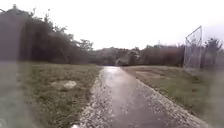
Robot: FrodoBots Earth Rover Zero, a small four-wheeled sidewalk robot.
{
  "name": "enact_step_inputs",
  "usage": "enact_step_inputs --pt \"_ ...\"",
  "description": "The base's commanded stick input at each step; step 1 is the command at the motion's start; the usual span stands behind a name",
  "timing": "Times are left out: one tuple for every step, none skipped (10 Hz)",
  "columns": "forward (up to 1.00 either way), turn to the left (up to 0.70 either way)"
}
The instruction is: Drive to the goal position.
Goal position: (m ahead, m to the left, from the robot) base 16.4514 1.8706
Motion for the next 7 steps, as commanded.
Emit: enact_step_inputs --pt "0.7 -0.04" --pt "0.7 0.0" --pt "0.7 0.0" --pt "0.7 0.0" --pt "0.7 0.0" --pt "0.7 0.0" --pt "0.7 0.0"
